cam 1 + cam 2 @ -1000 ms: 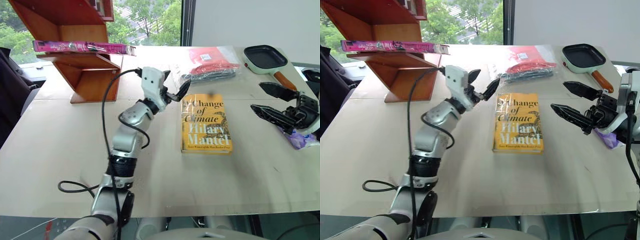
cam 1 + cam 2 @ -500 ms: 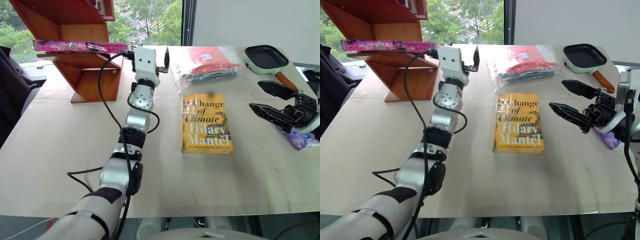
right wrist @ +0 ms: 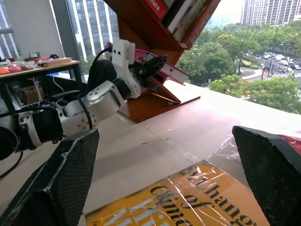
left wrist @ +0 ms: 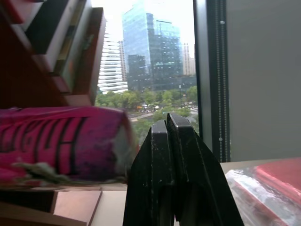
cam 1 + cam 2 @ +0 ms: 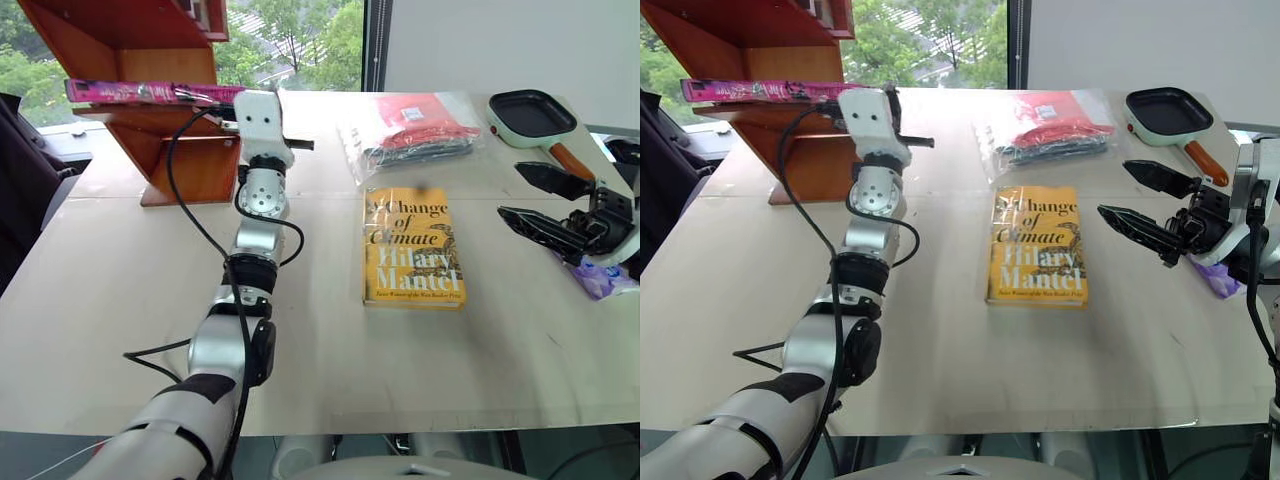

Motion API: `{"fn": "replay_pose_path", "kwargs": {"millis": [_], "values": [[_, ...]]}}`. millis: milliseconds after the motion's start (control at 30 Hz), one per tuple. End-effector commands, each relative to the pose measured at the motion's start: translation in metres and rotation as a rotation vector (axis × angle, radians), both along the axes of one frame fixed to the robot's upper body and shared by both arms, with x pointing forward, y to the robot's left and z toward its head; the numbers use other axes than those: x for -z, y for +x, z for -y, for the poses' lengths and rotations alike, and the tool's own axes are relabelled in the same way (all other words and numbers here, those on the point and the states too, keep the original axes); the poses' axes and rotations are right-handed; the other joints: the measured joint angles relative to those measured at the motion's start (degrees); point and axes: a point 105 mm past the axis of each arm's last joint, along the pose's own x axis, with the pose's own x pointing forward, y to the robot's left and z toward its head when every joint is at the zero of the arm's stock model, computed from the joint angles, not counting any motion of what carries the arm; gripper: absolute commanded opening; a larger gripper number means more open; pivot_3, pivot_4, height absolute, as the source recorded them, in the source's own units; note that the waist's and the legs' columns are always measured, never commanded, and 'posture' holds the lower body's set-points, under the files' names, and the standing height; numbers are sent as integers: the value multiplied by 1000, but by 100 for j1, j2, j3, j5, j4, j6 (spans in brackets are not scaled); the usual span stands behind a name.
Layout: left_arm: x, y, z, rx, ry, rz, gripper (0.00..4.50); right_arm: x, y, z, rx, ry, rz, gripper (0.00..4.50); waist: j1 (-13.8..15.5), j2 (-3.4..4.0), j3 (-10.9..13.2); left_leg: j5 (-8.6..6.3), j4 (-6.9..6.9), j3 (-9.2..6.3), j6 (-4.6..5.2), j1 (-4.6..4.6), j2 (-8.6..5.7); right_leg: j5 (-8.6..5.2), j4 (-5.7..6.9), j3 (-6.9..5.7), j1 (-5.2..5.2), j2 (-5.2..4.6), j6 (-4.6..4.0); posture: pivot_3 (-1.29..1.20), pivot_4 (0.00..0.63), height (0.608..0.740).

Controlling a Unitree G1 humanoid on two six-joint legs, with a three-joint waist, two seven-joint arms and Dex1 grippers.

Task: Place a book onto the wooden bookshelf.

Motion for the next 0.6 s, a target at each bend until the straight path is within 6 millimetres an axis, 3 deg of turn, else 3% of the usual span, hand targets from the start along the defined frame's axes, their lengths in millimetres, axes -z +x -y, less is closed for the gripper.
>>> {"fn": "replay_pose_path", "kwargs": {"millis": [33,233,600], "values": [[-2,-2,-28,-108,-65,7,59,-11,-1,0,-2,-2,54,4500,-2,0,0,0,0,0,0,0,0,0,0,0,0,0,0,0,150,720],[0,-4,-41,-158,-85,3,59,-10,0,-1,-7,-7,52,4500,-25,0,0,0,0,2,0,3,0,0,1,4,0,1,0,0,150,720],[-1,-10,-12,-20,5,9,59,-8,2,-3,-12,-13,50,4500,-3,0,0,0,-3,0,-1,1,1,0,-1,4,-1,2,0,0,150,720]]}}
